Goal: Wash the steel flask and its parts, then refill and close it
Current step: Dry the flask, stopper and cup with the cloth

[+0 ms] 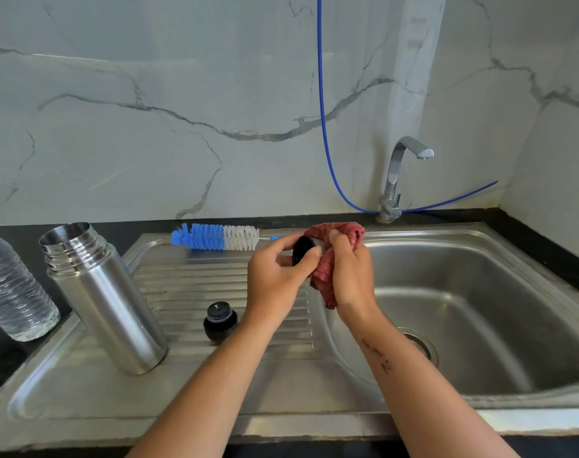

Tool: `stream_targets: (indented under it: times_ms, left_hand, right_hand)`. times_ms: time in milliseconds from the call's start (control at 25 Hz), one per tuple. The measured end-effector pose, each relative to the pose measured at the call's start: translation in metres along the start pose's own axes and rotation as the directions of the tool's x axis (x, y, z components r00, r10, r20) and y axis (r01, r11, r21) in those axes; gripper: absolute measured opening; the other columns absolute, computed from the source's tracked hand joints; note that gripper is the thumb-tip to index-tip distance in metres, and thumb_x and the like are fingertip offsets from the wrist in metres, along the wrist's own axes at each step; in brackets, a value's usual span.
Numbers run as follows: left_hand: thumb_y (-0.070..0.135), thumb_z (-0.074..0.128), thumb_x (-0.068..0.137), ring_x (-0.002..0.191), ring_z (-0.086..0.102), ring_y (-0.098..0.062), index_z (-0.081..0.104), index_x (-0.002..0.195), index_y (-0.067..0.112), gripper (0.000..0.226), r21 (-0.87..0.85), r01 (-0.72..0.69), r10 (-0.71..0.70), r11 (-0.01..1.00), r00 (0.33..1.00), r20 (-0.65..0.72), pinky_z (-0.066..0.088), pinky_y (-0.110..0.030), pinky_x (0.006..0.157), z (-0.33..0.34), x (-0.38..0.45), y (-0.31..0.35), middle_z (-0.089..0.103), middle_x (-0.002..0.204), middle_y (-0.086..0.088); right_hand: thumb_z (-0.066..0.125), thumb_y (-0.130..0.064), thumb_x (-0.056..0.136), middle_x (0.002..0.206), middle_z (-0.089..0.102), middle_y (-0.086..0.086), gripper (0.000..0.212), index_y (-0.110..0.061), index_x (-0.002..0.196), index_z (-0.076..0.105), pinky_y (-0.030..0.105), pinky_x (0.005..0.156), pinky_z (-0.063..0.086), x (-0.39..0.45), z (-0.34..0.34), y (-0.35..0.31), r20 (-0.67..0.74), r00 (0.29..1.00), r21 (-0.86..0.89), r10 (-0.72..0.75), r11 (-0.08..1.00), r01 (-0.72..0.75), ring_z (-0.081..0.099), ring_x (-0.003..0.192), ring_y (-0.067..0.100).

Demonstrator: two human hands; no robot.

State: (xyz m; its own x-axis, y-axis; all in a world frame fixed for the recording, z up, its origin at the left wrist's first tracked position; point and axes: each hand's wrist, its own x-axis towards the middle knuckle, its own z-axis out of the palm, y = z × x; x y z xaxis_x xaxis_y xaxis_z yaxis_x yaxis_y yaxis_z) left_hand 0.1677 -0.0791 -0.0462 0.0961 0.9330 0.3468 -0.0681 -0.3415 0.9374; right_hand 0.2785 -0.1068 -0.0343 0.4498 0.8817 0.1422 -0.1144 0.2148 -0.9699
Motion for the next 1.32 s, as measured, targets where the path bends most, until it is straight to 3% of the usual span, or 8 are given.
stream_targets:
  times_ms: [200,360,520,720,840,1080,1200,1320]
  left_hand:
    - [0.032,0.083,0.077,0.101,0.074,-0.019,0.07,0.123,0.024,0.048,-0.088,-0.042,0.04,0.995,0.999,-0.022,0.061,-0.036,0.084,0.001,0.0,-0.004,0.076,0.114,-0.002]
    - [0.019,0.081,0.087,0.108,0.072,-0.015,0.065,0.131,0.018,0.047,0.004,-0.094,0.094,0.996,0.995,-0.022,0.061,-0.041,0.091,0.001,0.002,-0.008,0.074,0.117,-0.005]
    - [0.017,0.082,0.086,0.104,0.073,-0.01,0.069,0.127,0.018,0.043,0.044,-0.053,0.057,0.998,0.995,-0.083,0.06,-0.038,0.093,-0.002,0.01,-0.01,0.076,0.111,0.005]
    - [0.01,0.08,0.087,0.098,0.075,-0.016,0.076,0.106,0.03,0.027,-0.015,0.026,-0.026,1.0,0.999,0.044,0.059,-0.047,0.096,-0.005,0.011,-0.011,0.079,0.101,0.006]
    - [0.014,0.08,0.079,0.101,0.074,-0.017,0.073,0.117,0.023,0.04,-0.063,-0.027,0.035,0.998,0.991,0.129,0.059,-0.038,0.093,-0.004,0.004,-0.009,0.079,0.108,0.001]
    - [-0.001,0.079,0.084,0.111,0.071,-0.025,0.069,0.127,0.014,0.046,-0.144,-0.081,0.095,0.986,0.991,0.098,0.06,-0.042,0.09,-0.01,0.003,-0.008,0.075,0.115,-0.011]
    - [0.001,0.079,0.086,0.108,0.072,-0.02,0.069,0.127,0.016,0.044,-0.091,-0.082,0.084,0.992,0.996,0.016,0.06,-0.038,0.09,-0.013,0.006,-0.007,0.075,0.112,-0.007]
    - [0.018,0.085,0.081,0.102,0.073,-0.018,0.071,0.121,0.024,0.043,-0.062,-0.042,0.038,0.997,0.997,-0.073,0.061,-0.034,0.084,-0.017,0.014,-0.012,0.077,0.107,0.0]
  right_hand:
    - [0.048,-0.031,0.103,0.088,0.057,0.023,0.03,-0.005,0.098,0.063,0.037,0.054,0.059,0.0,0.002,-0.008,0.115,0.947,0.409,0.301,0.854,-0.321,0.065,0.072,0.032]
    - [0.05,-0.026,0.104,0.097,0.053,0.022,0.022,-0.008,0.094,0.056,0.038,0.058,0.06,0.0,0.004,-0.003,0.125,0.943,0.462,0.308,0.823,-0.33,0.061,0.087,0.037]
    - [0.045,-0.023,0.106,0.065,0.053,0.019,0.03,-0.001,0.089,0.056,0.044,0.066,0.056,-0.002,0.009,0.009,0.013,0.998,0.191,0.064,0.979,-0.065,0.053,0.061,0.032]
    - [0.054,-0.022,0.091,0.09,0.072,-0.006,0.02,-0.03,0.099,0.07,0.024,0.08,0.053,-0.001,0.004,0.008,0.063,0.945,-0.168,-0.321,0.93,0.327,0.068,0.084,0.009]
    - [0.051,-0.011,0.1,0.053,0.057,0.004,0.024,-0.012,0.099,0.075,0.027,0.053,0.047,0.002,-0.007,-0.005,0.067,0.974,-0.048,-0.218,0.974,0.222,0.054,0.048,0.015]
    - [0.044,-0.026,0.105,0.047,0.051,0.004,0.047,-0.022,0.069,0.075,0.041,0.058,0.058,-0.004,0.0,-0.01,-0.001,1.0,0.084,-0.019,0.996,0.019,0.056,0.051,0.022]
    - [0.042,-0.03,0.107,0.045,0.055,0.012,0.064,-0.01,0.048,0.057,0.04,0.056,0.052,-0.011,0.008,-0.003,-0.01,1.0,-0.059,-0.015,0.998,0.014,0.054,0.046,0.031]
    - [0.047,-0.025,0.102,0.059,0.063,0.002,0.038,-0.001,0.075,0.059,0.037,0.061,0.05,-0.015,0.014,0.012,-0.014,0.981,-0.25,-0.192,0.951,0.183,0.058,0.057,0.021]
